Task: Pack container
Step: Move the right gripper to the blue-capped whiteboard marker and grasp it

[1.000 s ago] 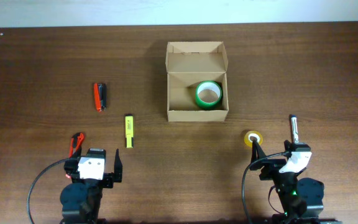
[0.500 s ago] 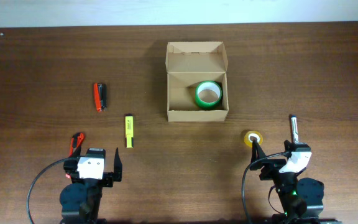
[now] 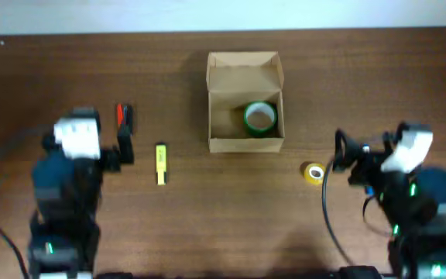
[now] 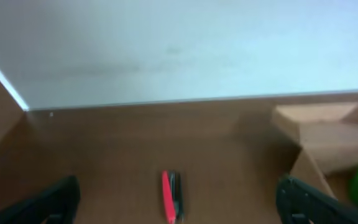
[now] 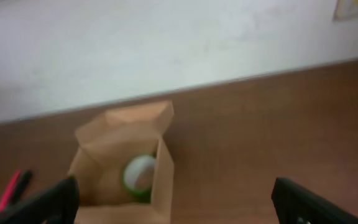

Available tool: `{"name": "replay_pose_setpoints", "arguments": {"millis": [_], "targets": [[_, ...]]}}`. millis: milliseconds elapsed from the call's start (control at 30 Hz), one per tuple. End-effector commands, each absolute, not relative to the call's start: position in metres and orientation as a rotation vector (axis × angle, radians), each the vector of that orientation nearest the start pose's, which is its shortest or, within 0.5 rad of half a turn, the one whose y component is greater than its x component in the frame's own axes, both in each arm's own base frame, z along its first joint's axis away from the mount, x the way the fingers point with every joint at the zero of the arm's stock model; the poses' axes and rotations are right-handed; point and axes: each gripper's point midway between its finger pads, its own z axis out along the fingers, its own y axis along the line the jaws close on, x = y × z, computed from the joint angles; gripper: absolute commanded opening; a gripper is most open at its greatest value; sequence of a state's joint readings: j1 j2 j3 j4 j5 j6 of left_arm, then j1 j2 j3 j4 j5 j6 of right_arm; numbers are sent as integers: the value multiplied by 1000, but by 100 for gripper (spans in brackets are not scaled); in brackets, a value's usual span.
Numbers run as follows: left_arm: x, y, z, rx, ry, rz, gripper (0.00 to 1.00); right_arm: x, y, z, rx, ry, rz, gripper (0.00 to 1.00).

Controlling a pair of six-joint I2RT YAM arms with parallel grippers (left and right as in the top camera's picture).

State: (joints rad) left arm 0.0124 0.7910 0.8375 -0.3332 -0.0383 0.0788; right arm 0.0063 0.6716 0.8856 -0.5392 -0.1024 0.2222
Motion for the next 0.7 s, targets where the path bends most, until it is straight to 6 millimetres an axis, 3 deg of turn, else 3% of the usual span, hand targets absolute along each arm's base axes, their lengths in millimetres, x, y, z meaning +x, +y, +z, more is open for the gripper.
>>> {"name": "replay_pose_setpoints", "arguments": {"millis": [0,100,233,367,433,567,667], "targets": [[346,12,323,115,1914,156,100,297,17,329,97,1963,203,99],[391,13,324,134,2002,161,100,330,18,316,57,2161,166,99],[419,13,293,145,2108,153,100,349,17,294,3,2290,134,99],[427,9,274,168,2152,123,99,354,-7,272,68,2370,70,99],[427,8,267,174,2174,114,99,345,-37,243,188,2489,40,100],[422,7,249,176,2244,104,100,330,-83,193,395,2672,14,89],[418,6,242,178,2278,92,99,331,-90,178,383,2725,4,88]]}}
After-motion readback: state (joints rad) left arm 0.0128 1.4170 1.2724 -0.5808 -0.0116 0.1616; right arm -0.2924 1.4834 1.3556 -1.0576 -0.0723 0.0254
